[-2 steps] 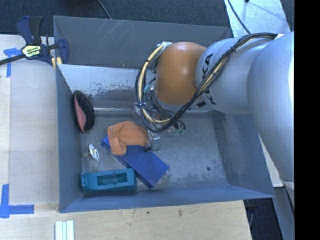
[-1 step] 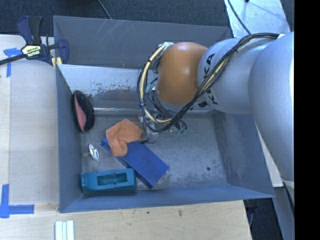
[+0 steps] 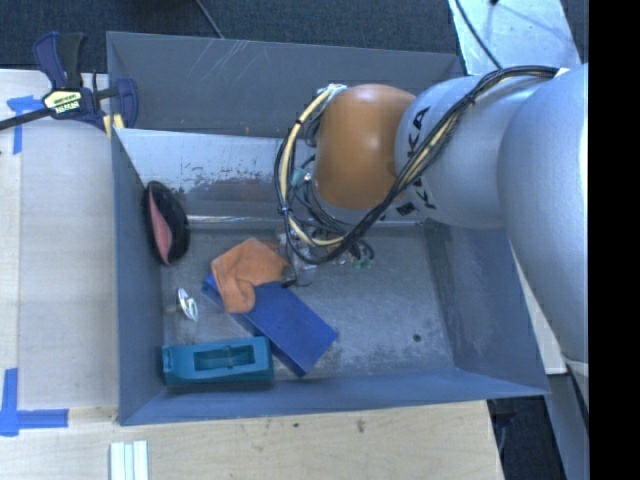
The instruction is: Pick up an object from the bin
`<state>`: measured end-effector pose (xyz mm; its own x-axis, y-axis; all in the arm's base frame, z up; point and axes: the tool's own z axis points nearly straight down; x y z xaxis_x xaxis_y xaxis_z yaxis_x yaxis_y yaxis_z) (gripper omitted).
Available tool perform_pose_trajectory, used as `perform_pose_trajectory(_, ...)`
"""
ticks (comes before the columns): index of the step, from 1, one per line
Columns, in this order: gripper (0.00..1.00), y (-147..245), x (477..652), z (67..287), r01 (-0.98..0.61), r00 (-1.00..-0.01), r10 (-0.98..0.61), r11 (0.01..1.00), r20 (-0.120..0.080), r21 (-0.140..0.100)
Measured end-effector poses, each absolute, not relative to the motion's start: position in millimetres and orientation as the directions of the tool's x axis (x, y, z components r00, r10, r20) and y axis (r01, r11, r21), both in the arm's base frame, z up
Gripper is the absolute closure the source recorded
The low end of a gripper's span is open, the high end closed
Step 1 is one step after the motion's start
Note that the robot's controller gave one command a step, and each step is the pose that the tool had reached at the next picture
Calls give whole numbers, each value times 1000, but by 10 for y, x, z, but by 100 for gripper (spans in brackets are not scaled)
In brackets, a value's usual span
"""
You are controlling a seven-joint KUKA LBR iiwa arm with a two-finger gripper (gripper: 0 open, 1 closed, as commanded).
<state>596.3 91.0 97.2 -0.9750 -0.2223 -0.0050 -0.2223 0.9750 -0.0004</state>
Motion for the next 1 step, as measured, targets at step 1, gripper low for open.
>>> perform_pose_trajectory(1,100,993,5900,2929,-236,-972,-236,972,-2,0)
